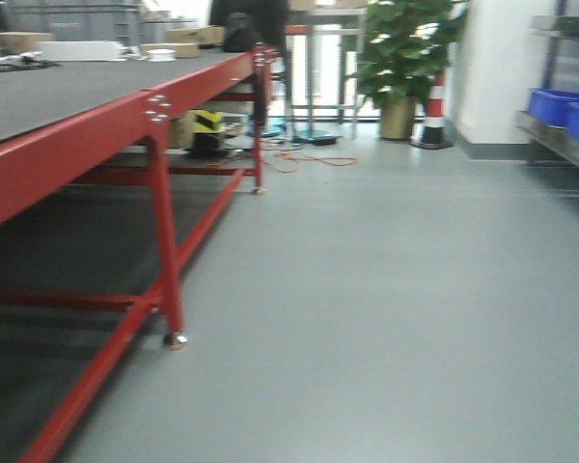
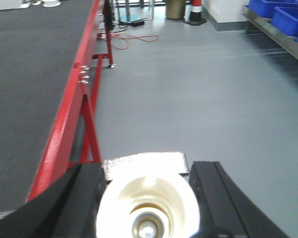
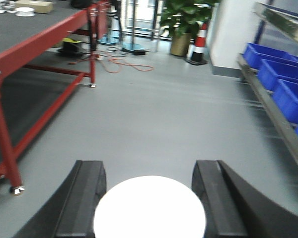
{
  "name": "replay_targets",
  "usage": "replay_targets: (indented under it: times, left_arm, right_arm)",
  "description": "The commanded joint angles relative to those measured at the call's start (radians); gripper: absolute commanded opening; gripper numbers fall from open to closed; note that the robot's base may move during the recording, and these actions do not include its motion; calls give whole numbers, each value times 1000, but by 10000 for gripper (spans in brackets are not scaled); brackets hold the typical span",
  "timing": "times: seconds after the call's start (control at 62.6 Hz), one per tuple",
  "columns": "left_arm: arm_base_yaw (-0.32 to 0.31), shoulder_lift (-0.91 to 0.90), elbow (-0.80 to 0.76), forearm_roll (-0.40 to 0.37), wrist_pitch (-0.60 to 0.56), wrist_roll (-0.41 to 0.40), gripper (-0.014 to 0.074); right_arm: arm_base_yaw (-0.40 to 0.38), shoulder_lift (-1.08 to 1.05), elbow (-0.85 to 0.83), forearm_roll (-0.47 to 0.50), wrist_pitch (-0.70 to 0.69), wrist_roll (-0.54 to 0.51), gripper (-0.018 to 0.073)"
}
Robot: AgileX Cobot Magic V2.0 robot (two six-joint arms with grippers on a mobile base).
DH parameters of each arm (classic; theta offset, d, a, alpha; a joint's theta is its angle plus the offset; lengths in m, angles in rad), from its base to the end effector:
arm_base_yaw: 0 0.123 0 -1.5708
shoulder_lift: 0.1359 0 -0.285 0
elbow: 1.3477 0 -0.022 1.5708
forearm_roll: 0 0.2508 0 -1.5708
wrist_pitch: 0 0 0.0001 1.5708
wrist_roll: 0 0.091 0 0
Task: Place valve from conveyor to right shelf box
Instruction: 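Turn the base away from the conveyor holding both valves, then drive the base up to the steel shelf of blue bins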
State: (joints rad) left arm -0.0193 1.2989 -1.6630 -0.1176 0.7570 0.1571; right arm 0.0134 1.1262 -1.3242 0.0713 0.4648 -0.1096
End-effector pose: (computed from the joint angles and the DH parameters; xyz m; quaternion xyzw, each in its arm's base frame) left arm 0.2638 -0.0124 0.5075 0.0604 0.8029 -0.0170 0.5928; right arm 0.2373 0.0061 0.4699 -0.0330 0.7666 0.0018 0.6413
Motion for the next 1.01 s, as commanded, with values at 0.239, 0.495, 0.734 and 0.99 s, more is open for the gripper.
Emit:
replay_targets:
  times: [0.239,0.495,0.734,0.99]
  left_arm:
    - [-6,-9,-12,-10,-48,-7,-111]
    - [-6,-9,-12,-10,-48,-7,-111]
    - [-6,-9,-12,-10,-48,-7,-111]
    - [-6,-9,-12,-10,-48,-7,-111]
  right_arm:
    - [-4,-19,-12,-6,-76,-4,-162]
    - [-4,-19,-12,-6,-76,-4,-162]
    - [-4,-19,-12,-6,-76,-4,-162]
    - [-4,-19,-12,-6,-76,-4,-162]
